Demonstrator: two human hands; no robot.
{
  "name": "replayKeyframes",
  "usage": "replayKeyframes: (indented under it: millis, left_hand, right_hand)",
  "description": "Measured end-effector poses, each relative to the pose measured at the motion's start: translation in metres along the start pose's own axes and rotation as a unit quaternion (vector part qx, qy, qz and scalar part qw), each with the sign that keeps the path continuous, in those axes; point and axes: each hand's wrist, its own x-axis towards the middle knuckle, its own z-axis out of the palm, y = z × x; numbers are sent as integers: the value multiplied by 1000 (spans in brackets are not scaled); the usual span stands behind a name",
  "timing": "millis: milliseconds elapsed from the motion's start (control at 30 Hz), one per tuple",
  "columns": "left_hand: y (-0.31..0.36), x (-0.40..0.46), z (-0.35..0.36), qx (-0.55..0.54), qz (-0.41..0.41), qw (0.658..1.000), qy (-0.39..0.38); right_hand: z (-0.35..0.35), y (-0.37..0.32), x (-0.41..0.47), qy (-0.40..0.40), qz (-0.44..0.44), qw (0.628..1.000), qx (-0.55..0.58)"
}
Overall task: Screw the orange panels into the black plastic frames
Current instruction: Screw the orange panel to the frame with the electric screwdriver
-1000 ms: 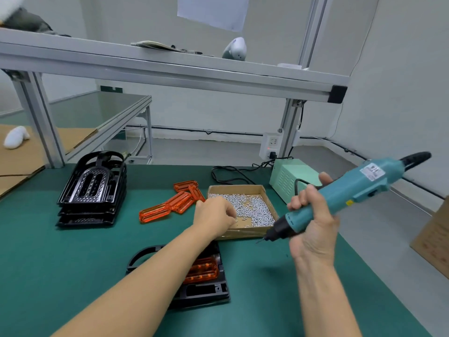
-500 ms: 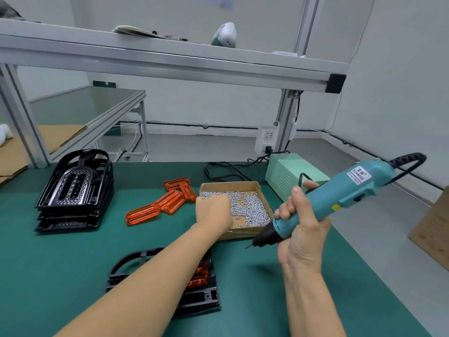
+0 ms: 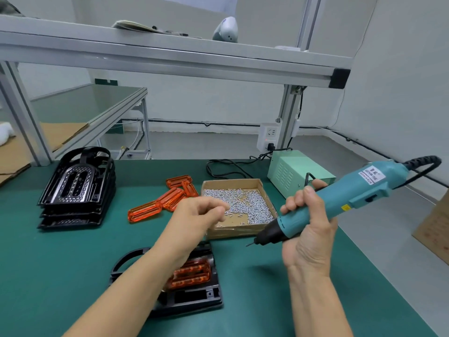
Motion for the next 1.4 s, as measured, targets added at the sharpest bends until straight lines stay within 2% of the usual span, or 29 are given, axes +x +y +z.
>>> replayKeyframes:
  millis: [100, 333, 467, 667, 900, 1400]
  left_hand:
    - [-5, -36, -19, -114, -50, 992, 12]
    - [0, -50, -23, -245, -117, 962, 13]
    - [-2, -49, -21, -348, -164, 923, 2]
    - [-3, -48, -20, -473, -212, 855, -2]
    - [-1, -50, -18, -497, -227, 837, -18]
    - [1, -51, -17, -486, -215, 847, -20]
  right_hand:
    - [4, -1, -5, -19, 11, 1000, 14]
    - [31, 6, -11, -54, 82, 992, 85]
    - [48, 6, -8, -63, 92, 985, 135]
    - [57, 13, -15, -67, 78, 985, 137]
    - [60, 11, -17, -63, 58, 989, 123]
    - [60, 12, -21, -77, 50, 989, 120]
